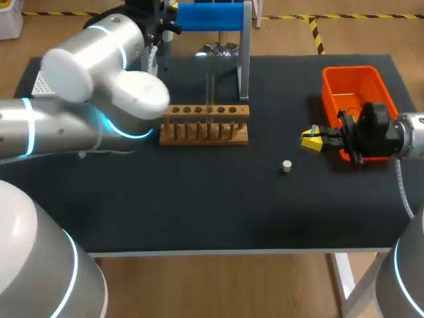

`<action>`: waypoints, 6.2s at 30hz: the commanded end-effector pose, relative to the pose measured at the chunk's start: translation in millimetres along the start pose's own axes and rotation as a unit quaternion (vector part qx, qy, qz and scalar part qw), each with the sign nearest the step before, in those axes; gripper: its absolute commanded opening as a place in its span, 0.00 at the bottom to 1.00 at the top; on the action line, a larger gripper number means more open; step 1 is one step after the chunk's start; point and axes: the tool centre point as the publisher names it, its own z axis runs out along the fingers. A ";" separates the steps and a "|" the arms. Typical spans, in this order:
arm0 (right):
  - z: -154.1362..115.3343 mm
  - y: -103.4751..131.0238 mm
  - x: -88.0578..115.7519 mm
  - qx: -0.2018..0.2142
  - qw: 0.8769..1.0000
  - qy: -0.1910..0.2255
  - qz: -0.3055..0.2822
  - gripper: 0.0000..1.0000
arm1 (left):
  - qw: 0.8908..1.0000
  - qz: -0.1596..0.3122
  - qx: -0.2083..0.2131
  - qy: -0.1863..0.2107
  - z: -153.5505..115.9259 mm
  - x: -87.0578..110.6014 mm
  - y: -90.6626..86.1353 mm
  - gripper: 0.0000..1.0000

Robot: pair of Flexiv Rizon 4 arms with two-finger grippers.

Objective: Invert the test tube, pick up the pipette, mount the tip to pipette, aspirate from beaker and dispense into the tube, eject the tip, return the pipette, and cap with the stopper.

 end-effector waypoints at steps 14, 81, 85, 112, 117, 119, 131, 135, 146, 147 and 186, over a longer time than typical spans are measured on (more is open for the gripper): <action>-0.5 0.1 0.9 0.001 1.000 0.000 0.000 0.00 | 0.959 0.009 0.022 0.281 -90.2 37.7 -39.1 0.00; -0.5 0.1 0.9 0.001 1.000 0.000 0.000 0.00 | 0.856 0.065 0.100 0.503 -202.0 165.8 -130.7 0.00; -0.5 0.1 0.9 0.001 1.000 0.000 0.000 0.00 | 0.856 0.065 0.100 0.503 -202.0 165.8 -130.7 0.00; -0.5 0.1 0.9 0.001 1.000 0.000 0.000 0.00 | 0.850 0.070 0.106 0.511 -215.0 183.1 -114.5 0.00; -0.5 0.1 0.9 0.001 1.000 0.000 0.000 0.00 | 0.849 0.073 0.105 0.513 -219.1 186.3 -111.5 0.00; -0.5 0.1 0.9 0.001 1.000 0.000 0.000 0.00 | 0.849 0.070 0.107 0.512 -220.1 186.4 -110.1 0.00; -0.5 0.1 0.9 0.001 1.000 0.000 0.000 0.00 | 0.845 0.067 0.107 0.520 -225.5 189.8 -108.4 0.00; -0.5 0.1 0.9 0.001 1.000 0.000 0.000 0.00 | 0.843 0.066 0.105 0.524 -225.6 190.0 -107.8 0.00; -0.5 0.1 0.9 0.001 1.000 0.000 0.000 0.00 | 0.837 0.060 0.101 0.535 -225.7 191.8 -105.8 0.00; -0.5 0.1 0.9 0.001 1.000 0.000 0.000 0.00 | 0.837 0.060 0.101 0.535 -225.7 191.8 -105.8 0.00; 18.8 1.7 -7.7 0.014 1.000 0.004 -0.008 0.00 | 0.837 0.060 0.101 0.535 -225.7 191.8 -105.8 0.00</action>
